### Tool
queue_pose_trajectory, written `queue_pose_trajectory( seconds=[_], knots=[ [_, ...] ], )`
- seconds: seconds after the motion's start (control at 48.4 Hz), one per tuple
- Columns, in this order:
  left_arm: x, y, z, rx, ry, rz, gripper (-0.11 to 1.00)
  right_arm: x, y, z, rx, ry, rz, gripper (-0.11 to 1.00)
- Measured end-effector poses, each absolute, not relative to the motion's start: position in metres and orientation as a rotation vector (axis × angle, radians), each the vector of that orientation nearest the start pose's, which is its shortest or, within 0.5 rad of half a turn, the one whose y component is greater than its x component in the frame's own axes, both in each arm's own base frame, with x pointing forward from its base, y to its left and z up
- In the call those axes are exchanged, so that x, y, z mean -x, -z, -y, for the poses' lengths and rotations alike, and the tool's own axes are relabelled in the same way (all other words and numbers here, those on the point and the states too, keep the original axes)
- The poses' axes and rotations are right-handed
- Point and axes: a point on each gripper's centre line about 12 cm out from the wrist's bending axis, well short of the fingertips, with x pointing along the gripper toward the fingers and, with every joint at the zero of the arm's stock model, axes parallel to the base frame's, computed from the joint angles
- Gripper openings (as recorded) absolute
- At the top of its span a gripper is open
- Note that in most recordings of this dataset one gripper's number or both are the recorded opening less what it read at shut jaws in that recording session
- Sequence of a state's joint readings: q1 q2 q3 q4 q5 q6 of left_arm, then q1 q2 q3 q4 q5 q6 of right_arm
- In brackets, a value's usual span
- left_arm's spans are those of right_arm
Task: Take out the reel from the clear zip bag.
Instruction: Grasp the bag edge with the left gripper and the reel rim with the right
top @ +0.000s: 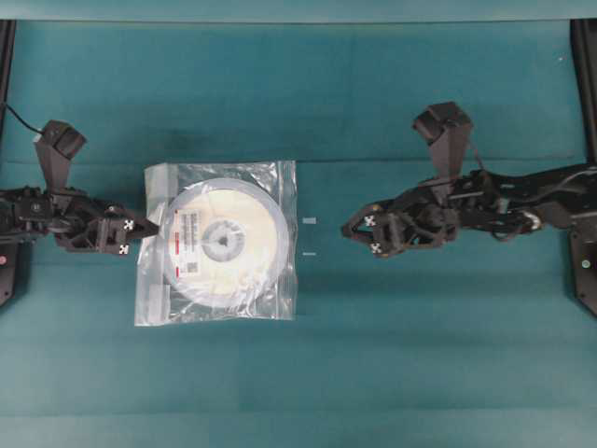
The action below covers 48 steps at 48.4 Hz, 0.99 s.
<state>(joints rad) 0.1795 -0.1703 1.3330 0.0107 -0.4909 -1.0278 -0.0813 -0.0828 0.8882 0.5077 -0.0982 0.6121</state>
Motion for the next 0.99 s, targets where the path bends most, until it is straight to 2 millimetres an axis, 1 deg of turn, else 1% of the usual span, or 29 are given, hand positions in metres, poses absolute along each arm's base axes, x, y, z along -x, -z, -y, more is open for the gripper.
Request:
queue_pose_trajectory(
  seconds=[0.145, 0.248, 0.413, 0.496, 0.641, 0.868, 0.992],
  knots=[
    [-0.216, -0.083, -0.038, 1.038, -0.499, -0.533, -0.01, -0.344, -0.122, 0.033, -1.105, 0.543, -0.596, 0.89],
    [-0.215, -0.083, -0.038, 1.035, -0.501, -0.541, -0.01, -0.36, -0.115, 0.032, -1.105, 0.544, -0.607, 0.89],
    [-0.215, -0.082, -0.038, 1.036, -0.505, -0.545, -0.01, -0.384, -0.108, 0.031, -1.103, 0.536, -0.611, 0.89],
    [-0.215, -0.082, -0.038, 1.034, -0.504, -0.545, -0.01, -0.393, -0.105, 0.031, -1.099, 0.534, -0.611, 0.89],
    [-0.215, -0.082, -0.038, 1.033, -0.504, -0.546, -0.01, -0.401, -0.1, 0.031, -1.1, 0.536, -0.615, 0.87],
    [-0.215, -0.082, -0.038, 1.033, -0.504, -0.546, -0.01, -0.411, -0.099, 0.033, -1.1, 0.532, -0.604, 0.85],
    [-0.215, -0.083, -0.038, 1.033, -0.503, -0.544, -0.01, -0.412, -0.099, 0.032, -1.102, 0.532, -0.606, 0.85]
  ],
)
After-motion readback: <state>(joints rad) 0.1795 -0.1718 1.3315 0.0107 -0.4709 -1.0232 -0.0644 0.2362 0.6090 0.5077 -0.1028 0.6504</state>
